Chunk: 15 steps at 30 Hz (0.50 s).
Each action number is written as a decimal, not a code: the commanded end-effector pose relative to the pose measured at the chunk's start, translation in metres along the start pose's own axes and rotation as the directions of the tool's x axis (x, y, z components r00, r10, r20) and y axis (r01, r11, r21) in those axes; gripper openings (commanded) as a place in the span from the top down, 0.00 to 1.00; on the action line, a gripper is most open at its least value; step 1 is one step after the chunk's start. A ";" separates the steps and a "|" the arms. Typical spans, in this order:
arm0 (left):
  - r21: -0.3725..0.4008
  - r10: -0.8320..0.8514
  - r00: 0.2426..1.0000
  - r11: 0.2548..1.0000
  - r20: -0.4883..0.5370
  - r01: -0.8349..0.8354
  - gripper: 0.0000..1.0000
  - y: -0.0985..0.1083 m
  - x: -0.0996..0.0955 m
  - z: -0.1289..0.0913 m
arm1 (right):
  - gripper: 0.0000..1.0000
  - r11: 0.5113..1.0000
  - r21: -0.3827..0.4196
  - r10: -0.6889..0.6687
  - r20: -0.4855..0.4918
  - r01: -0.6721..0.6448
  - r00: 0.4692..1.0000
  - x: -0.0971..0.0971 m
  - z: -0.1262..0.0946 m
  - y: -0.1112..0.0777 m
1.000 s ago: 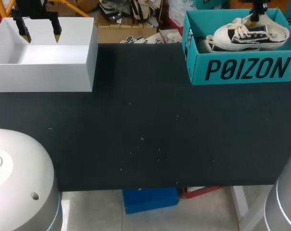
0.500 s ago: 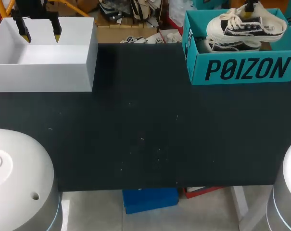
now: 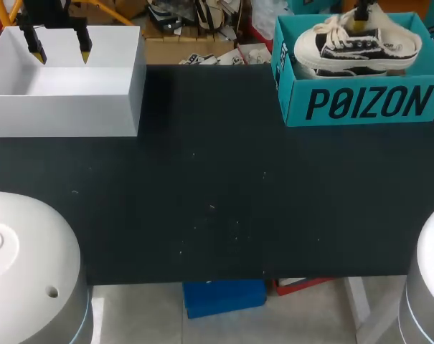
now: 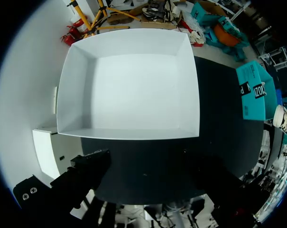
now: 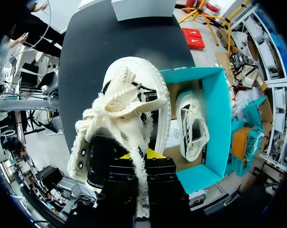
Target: Take the shoe out of the shoebox, open the shoe tongue, remove and reinsert the insole, then place the shoe into the shoebox
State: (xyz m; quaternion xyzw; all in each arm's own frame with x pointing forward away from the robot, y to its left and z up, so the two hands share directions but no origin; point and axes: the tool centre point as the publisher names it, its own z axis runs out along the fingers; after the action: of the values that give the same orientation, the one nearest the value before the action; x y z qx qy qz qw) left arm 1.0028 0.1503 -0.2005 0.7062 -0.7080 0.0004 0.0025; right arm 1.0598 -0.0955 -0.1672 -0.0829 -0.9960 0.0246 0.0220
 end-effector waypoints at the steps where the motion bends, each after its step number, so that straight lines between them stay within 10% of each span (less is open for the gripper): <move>1: -0.002 -0.002 1.000 1.000 0.002 0.002 0.00 0.000 0.000 -0.001 | 1.00 1.000 -0.007 -0.012 0.114 0.013 0.993 0.068 -0.005 0.001; 15: -0.002 -0.002 1.000 1.000 0.002 0.002 0.00 0.000 0.000 -0.001 | 1.00 0.999 -0.038 -0.012 0.103 0.016 0.995 0.172 0.010 0.078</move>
State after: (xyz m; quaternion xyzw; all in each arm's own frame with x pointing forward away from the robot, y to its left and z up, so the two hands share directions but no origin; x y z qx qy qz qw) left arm 1.0028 0.1504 -0.2005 0.7062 -0.7080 0.0004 0.0025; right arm 0.9308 -0.0111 -0.1676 -0.0726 -0.9967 0.0002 0.0360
